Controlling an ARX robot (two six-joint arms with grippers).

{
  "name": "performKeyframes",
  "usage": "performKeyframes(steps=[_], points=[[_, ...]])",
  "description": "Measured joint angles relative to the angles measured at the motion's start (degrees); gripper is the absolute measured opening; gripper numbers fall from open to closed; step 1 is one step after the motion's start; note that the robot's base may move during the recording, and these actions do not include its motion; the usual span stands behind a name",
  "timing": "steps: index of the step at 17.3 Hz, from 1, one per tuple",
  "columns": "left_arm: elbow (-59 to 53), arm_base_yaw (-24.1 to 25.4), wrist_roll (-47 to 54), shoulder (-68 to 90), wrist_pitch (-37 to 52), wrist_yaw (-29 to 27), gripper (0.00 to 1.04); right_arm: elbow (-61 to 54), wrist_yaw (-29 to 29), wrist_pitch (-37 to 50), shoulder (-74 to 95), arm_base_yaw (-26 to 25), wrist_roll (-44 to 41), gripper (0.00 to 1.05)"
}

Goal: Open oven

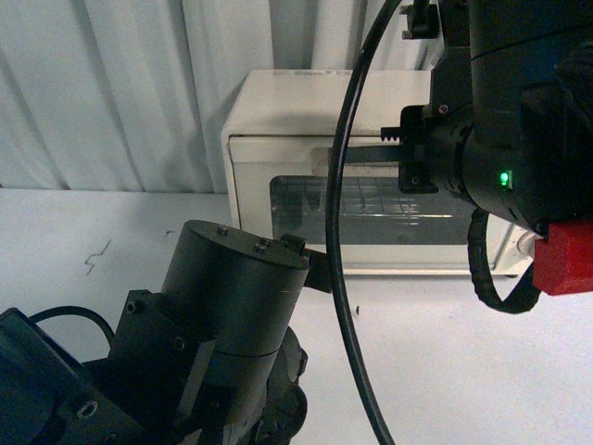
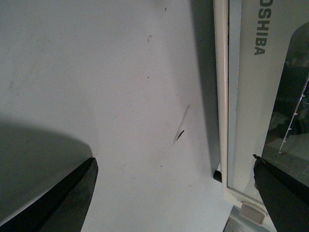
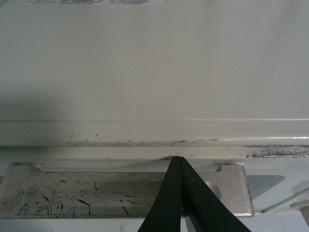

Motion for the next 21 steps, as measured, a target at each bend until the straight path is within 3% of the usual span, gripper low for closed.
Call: performKeyframes(steps=[5,9,11,14,15,16,17,18,21], points=[[0.0,0.0,0.0,0.0,0.0,0.0,0.98,-12.5,0.3,3.8,-7.1,3.3,3.7,0.02],[-0.1,0.0,0.1,0.0,0.0,0.0,0.98,-26.0,3.6,-1.6,-25.1,5.9,3.1,0.02],[-0.1,0.0,0.1,0.0,0.0,0.0,0.98,-31.6,9.0,-10.3,-40.2,8.8,2.4,0.02],[-0.1,0.0,0.1,0.0,0.0,0.0,0.98,-36.5,19.7,-39.7,-67.2,15.2,8.5,0.02],[-0.1,0.0,0.1,0.0,0.0,0.0,0.98,-36.2,18.1,-48.9,-76.1,10.6,13.0,0.06],[-0.1,0.0,0.1,0.0,0.0,0.0,0.98,-37.3,10.9,-63.3,-82.5,-4.2,21.7,0.33],[-0.1,-0.1,0.1,0.0,0.0,0.0,0.98,-37.7,10.4,-63.3,-82.2,-4.6,22.8,0.42],[0.0,-0.1,0.1,0.0,0.0,0.0,0.98,-40.6,6.6,-53.5,-84.7,-5.9,20.4,0.40],[-0.1,0.4,0.1,0.0,0.0,-0.3,0.98,-52.1,-7.6,-31.9,-102.6,-14.0,5.0,0.15]])
